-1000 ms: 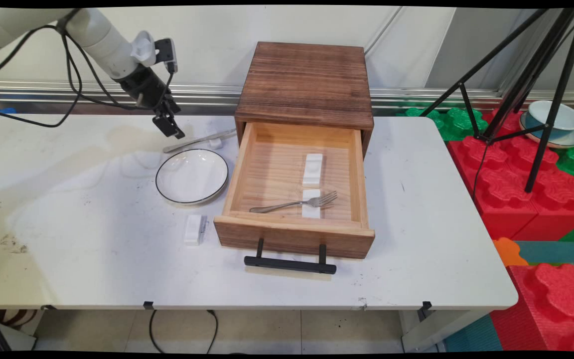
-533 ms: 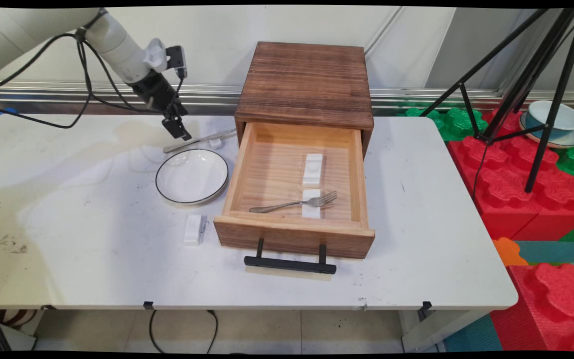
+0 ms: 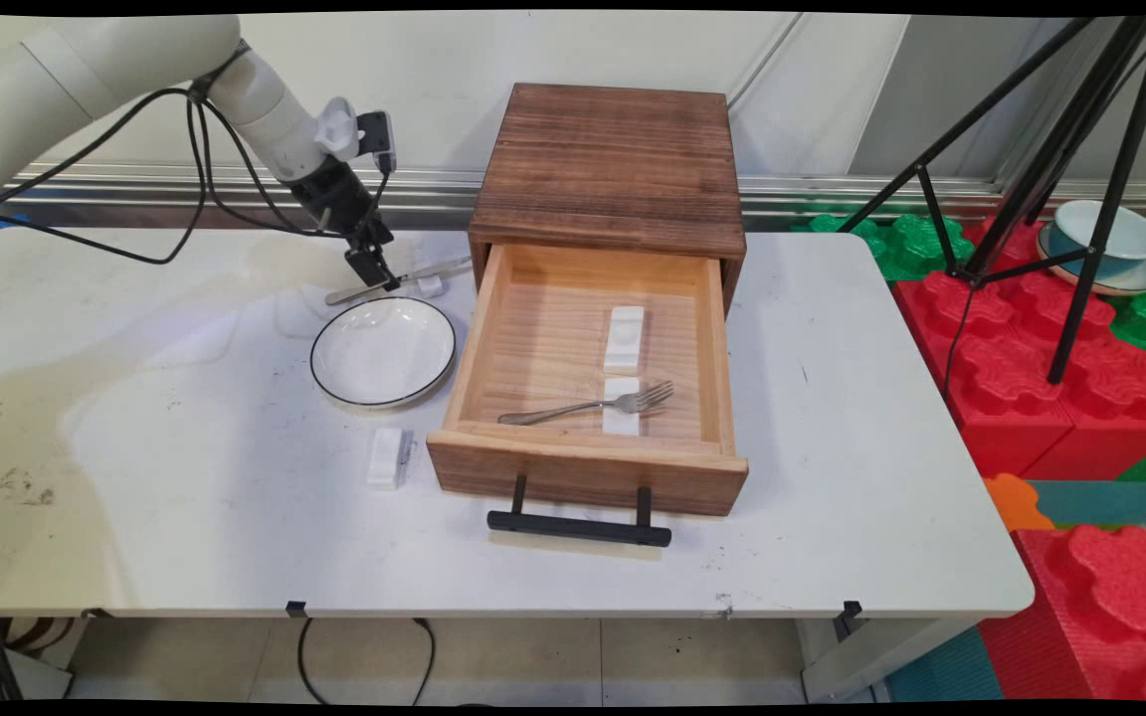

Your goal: Pick up the knife from the left of the white plate

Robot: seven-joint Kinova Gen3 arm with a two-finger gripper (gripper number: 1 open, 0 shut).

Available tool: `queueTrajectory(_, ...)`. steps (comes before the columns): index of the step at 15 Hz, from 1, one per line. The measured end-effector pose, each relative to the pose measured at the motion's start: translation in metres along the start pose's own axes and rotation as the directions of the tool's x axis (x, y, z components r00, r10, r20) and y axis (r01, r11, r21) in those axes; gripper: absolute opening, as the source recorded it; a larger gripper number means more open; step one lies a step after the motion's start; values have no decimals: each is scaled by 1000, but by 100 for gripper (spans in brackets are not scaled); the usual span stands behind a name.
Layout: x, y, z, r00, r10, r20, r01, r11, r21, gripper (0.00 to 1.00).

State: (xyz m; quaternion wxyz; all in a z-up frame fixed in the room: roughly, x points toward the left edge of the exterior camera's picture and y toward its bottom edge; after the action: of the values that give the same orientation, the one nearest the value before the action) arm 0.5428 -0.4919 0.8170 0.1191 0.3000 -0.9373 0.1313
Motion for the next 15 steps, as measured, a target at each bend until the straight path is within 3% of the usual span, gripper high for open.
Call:
queueTrajectory(8,-1,-1,16,1000,9,3,-9,1000,-26,100)
queueTrajectory(9,-1,0,17,1000,10,3,-10,1000,-29,0)
queueTrajectory(15,-1,1,22,1000,14,5,-14,999,-42,0)
